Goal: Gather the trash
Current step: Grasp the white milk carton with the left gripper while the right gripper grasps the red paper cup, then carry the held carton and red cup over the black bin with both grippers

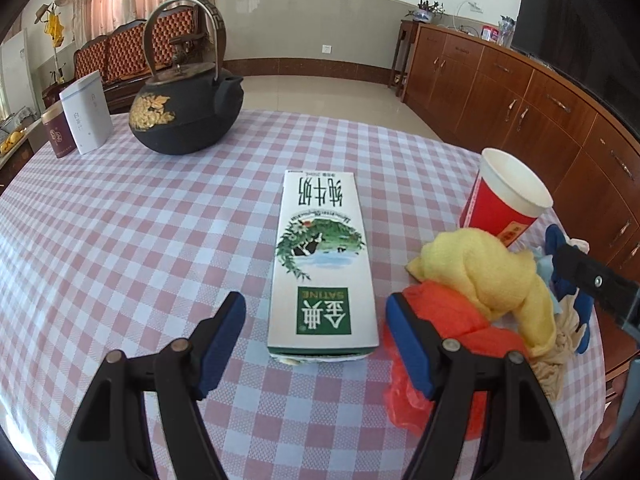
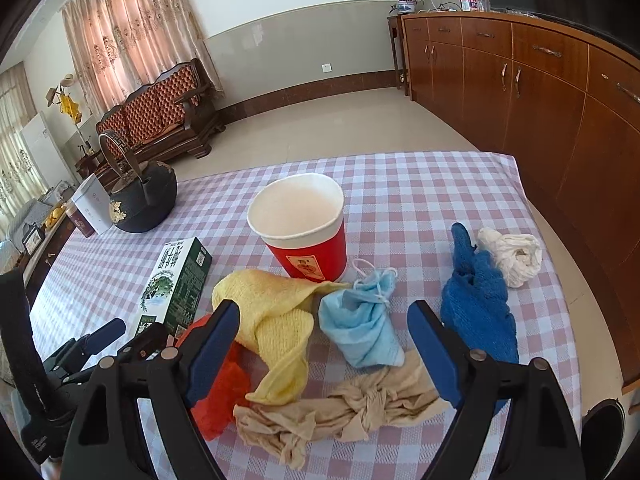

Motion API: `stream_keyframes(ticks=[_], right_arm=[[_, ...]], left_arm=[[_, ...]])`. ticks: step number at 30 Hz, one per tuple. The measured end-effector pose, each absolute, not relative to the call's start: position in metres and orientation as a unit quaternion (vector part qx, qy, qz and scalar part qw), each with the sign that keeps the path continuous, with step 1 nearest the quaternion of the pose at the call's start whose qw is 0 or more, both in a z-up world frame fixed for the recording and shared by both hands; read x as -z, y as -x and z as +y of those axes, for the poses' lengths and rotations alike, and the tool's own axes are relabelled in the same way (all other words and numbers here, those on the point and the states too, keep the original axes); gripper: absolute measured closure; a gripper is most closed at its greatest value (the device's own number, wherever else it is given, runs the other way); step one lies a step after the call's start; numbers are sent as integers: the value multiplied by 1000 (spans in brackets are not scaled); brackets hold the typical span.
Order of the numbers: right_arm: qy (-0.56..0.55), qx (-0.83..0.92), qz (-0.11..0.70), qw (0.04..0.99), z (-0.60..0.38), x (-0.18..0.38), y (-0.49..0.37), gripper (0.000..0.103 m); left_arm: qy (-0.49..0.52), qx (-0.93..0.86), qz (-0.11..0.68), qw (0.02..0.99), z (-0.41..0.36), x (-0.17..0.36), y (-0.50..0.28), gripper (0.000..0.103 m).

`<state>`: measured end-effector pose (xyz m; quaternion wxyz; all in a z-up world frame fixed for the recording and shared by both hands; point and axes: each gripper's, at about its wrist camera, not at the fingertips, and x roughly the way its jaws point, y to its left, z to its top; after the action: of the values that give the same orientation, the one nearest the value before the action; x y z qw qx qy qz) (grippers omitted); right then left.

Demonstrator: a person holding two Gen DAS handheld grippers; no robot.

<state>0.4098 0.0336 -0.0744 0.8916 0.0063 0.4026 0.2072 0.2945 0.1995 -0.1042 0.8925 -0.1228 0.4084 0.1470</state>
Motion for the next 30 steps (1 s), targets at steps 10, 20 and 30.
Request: stream_keyframes(ticks=[10,20,30], right_arm=[[10,-202,413,888,59,94,-454,15],[14,-210,425,880,85,105,-487,15],[4,-232,405,885,90,101,-484,40]], left_arm=[[137,-137,404,894,209,118,-316,47],[148,-125,391,900,214,112,-324,48],[149,-121,369,909,214,101,-319,49]])
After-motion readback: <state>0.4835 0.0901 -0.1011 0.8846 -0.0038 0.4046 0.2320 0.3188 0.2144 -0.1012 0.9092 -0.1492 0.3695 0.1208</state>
